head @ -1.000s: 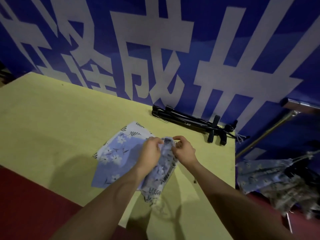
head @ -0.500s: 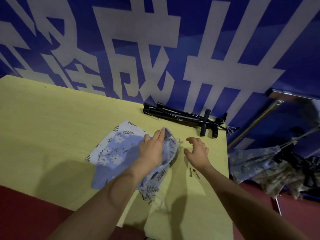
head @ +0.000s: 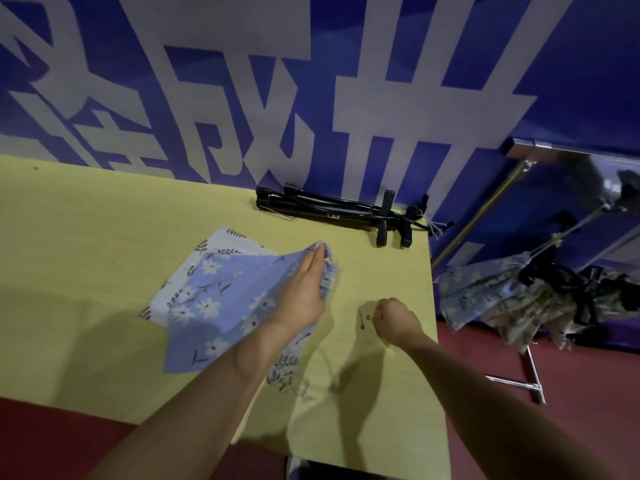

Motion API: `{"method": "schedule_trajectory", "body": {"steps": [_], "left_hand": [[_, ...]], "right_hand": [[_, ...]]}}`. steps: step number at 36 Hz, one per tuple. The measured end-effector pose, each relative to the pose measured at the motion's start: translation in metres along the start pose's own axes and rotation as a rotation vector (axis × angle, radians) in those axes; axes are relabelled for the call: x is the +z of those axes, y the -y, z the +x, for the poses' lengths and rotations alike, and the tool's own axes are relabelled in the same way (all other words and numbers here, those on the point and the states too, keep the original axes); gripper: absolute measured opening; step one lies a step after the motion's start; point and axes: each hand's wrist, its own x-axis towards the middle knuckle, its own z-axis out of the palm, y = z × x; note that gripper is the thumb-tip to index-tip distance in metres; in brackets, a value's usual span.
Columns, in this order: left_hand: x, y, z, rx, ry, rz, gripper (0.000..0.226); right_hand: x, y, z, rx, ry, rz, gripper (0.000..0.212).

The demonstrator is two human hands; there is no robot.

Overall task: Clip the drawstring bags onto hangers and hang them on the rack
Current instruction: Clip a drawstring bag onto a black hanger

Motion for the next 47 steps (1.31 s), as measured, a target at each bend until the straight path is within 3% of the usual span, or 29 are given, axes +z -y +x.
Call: {"method": "schedule_trajectory", "body": {"steps": [3,6,9,12,17,24,34,38,47], "left_hand": [[-0.001,0.004,-0.001,0.003,0.009,-0.028,0.097],[-0.004,0.011,-0.001,0.010,0.032,-0.078,0.096],[-0.011,0.017,-0.001,0.016,0.043,-0.103,0.093],[-0.024,0.020,-0.002,0.017,0.029,-0.100,0.094],[-0.045,0.022,0.000,0.039,0.015,-0.091,0.098],[-0.076,0.034,-0.002,0.017,-0.059,-0.142,0.100],[-0.088,0.030,0.027,-0.049,-0.111,-0.076,0.083],[-0.089,0.020,0.052,-0.132,-0.136,-0.017,0.080],[-0.079,0.025,0.096,-0.183,-0.127,0.017,0.076]], "right_hand": [[-0.001,0.000,0.000,-0.022,0.001,-0.022,0.018],[-0.002,0.005,0.001,-0.066,-0.096,0.158,0.014],[-0.011,0.026,0.002,-0.192,-0.227,0.351,0.008],[-0.024,0.059,0.000,-0.355,-0.259,0.448,0.005],[-0.027,0.108,0.001,-0.505,-0.241,0.323,0.009],[-0.020,0.140,0.010,-0.528,-0.342,0.042,0.013],[-0.050,0.144,0.036,-0.521,-0.506,0.223,0.009],[-0.070,0.143,0.061,-0.421,-0.463,0.177,0.019],[-0.087,0.112,0.133,-0.239,-0.150,-0.199,0.055]]}}
